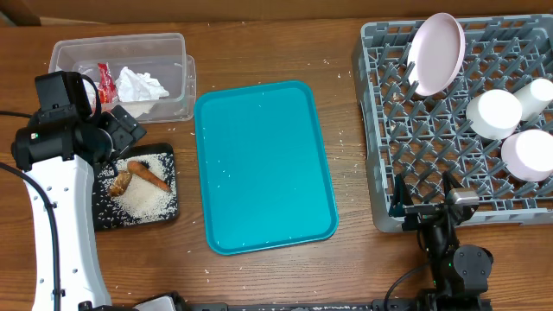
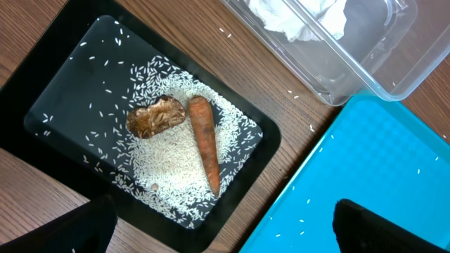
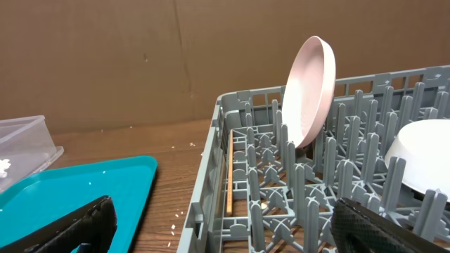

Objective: Sort waste into correct bins and load items into the dishwasher

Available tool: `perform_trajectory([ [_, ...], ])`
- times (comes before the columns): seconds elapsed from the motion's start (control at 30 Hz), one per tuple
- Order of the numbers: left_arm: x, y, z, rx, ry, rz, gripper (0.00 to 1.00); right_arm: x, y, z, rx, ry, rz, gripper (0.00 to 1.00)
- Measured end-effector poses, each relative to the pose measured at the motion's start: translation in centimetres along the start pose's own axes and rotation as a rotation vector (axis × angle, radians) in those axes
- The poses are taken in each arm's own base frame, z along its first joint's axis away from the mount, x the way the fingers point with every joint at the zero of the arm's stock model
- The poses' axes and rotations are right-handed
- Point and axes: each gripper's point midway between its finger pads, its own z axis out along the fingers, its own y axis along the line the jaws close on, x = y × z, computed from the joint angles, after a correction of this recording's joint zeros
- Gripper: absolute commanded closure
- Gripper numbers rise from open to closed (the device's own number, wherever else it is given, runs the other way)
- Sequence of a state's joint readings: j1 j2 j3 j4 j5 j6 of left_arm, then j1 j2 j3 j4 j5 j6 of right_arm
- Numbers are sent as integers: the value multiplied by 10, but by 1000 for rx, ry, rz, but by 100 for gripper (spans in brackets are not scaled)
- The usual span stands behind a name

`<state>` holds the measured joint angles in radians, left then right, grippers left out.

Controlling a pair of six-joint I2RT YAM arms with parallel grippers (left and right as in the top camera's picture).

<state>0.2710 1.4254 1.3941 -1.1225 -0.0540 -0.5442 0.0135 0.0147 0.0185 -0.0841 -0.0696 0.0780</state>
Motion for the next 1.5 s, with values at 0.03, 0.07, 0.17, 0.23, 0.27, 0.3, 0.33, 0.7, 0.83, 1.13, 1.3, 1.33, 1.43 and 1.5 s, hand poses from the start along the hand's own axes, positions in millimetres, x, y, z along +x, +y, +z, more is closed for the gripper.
perform_trajectory([
  [0.03, 0, 0, 0, 0, 0, 0, 0, 0, 0, 0, 0, 0, 0, 0],
  [0.07, 0, 0, 0, 0, 0, 0, 0, 0, 0, 0, 0, 0, 0, 0],
  [0.17, 0, 0, 0, 0, 0, 0, 0, 0, 0, 0, 0, 0, 0, 0],
  [0.23, 0, 0, 0, 0, 0, 0, 0, 0, 0, 0, 0, 0, 1, 0],
  [0.27, 0, 0, 0, 0, 0, 0, 0, 0, 0, 0, 0, -1, 1, 0],
  [0.3, 0, 0, 0, 0, 0, 0, 0, 0, 0, 0, 1, -1, 1, 0],
  [0.33, 0, 0, 0, 0, 0, 0, 0, 0, 0, 0, 0, 0, 0, 0],
  [0.7, 1, 1, 0, -2, 4, 0, 0, 0, -1, 0, 4, -1, 0, 0],
  [0.83, 7, 4, 0, -17, 30, 2, 0, 0, -1, 0, 4, -1, 0, 0],
  [1.13, 42, 18, -9, -2, 60, 12, 0, 0, -1, 0, 7, -1, 0, 0],
  [1.3, 51, 4, 2, 128, -94, 67, 0, 0, -1, 0, 7, -1, 0, 0],
  [1.33, 50, -2, 7, 172, -151, 80, 0, 0, -1, 0, 7, -1, 0, 0],
  [1.43, 60, -15, 14, 282, -261, 133, 0, 0, -1, 0, 7, -2, 0, 0],
  [1.5, 68, -24, 15, 365, -331, 172, 0, 0, -1, 0, 7, -2, 1, 0],
])
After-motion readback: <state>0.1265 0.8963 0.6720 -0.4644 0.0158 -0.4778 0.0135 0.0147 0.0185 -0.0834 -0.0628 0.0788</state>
